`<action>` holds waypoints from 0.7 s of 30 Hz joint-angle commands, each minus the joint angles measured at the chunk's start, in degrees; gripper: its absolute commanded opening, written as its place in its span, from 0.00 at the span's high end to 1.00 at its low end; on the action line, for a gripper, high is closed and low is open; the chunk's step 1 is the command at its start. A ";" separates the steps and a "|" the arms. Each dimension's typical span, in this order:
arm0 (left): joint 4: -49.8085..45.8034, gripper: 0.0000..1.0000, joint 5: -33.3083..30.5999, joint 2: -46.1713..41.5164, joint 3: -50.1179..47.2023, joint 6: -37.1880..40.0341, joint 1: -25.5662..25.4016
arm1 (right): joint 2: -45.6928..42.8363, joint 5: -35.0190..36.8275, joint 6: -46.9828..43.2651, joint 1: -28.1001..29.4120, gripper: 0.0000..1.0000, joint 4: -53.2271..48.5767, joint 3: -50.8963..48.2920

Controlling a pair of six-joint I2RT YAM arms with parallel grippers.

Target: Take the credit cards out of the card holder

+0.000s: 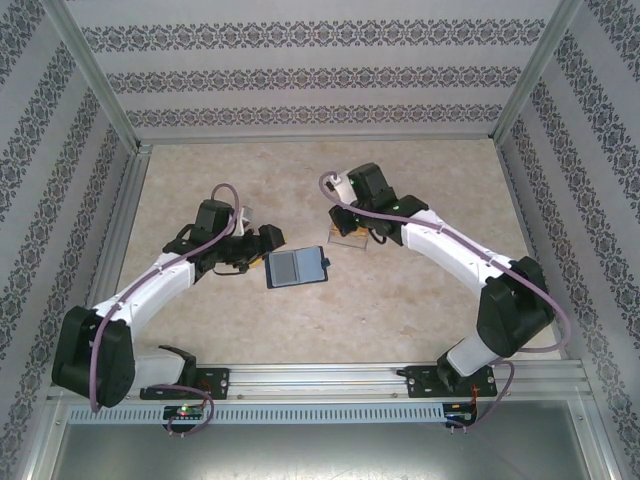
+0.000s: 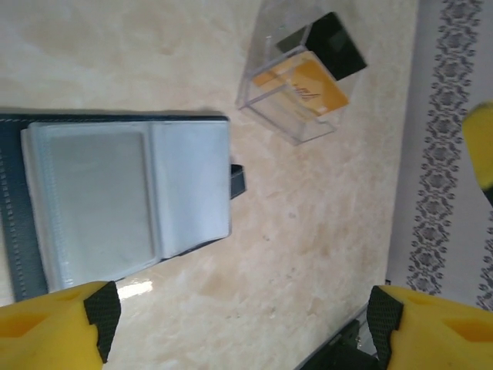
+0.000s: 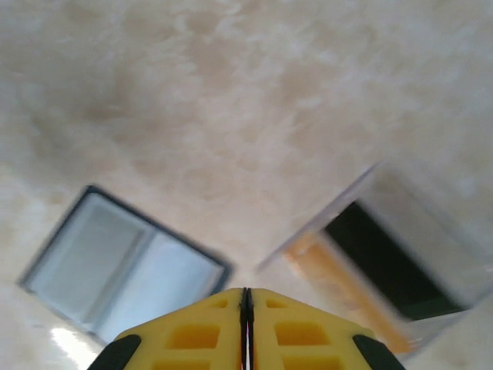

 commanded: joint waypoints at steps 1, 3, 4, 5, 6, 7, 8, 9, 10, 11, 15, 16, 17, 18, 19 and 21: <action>-2.37 0.17 -1.72 2.62 -0.58 0.97 0.59 | 1.60 -4.53 14.68 1.50 0.87 0.00 -2.49; -1.80 0.18 -1.69 4.31 -0.74 1.04 0.61 | 3.33 -6.03 18.15 2.41 0.86 1.37 -3.91; -1.49 0.18 -1.69 4.85 -0.71 0.96 0.64 | 4.12 -6.12 19.58 2.84 0.85 1.88 -4.53; -1.23 0.18 -1.76 5.38 -0.66 1.00 0.64 | 4.95 -6.20 21.01 3.30 0.84 2.57 -5.36; -1.04 0.18 -1.82 5.91 -0.72 1.08 0.60 | 5.70 -6.46 22.41 3.64 0.84 3.32 -6.02; -1.03 0.18 -1.86 6.34 -0.57 1.15 0.62 | 6.37 -6.48 23.49 3.97 0.84 3.73 -6.54; -0.75 0.18 -1.70 6.96 -0.57 1.28 0.66 | 7.03 -6.53 24.52 4.16 0.85 4.38 -7.22; -0.19 0.18 -1.31 7.55 -0.67 1.33 0.58 | 7.75 -6.77 25.35 4.33 0.86 4.78 -7.53; 0.15 0.18 -1.12 8.00 -0.82 1.36 0.61 | 8.48 -6.98 25.83 4.53 0.88 4.81 -7.59; 0.49 0.18 -0.95 8.54 -0.91 1.37 0.56 | 9.24 -7.06 26.15 4.71 0.90 4.50 -7.38; 1.74 0.18 -0.28 10.25 -1.29 1.32 0.19 | 12.08 -7.62 26.73 5.16 0.94 3.66 -6.76; 1.93 0.18 -0.20 10.51 -1.33 1.30 0.03 | 12.52 -7.63 26.78 5.27 0.94 3.53 -6.73; 2.20 0.18 -0.03 10.79 -1.25 1.30 -0.11 | 13.20 -7.54 26.74 5.20 0.94 3.32 -6.70; 2.46 0.18 0.15 11.11 -1.25 1.38 -0.24 | 13.86 -7.54 26.75 5.23 0.94 3.22 -6.54; 2.64 0.18 0.24 11.31 -1.15 1.34 -0.31 | 14.28 -7.46 26.68 5.32 0.94 3.15 -6.61; 2.93 0.18 0.25 11.87 -0.87 1.46 -0.57 | 15.30 -7.46 26.55 5.46 0.94 3.32 -6.60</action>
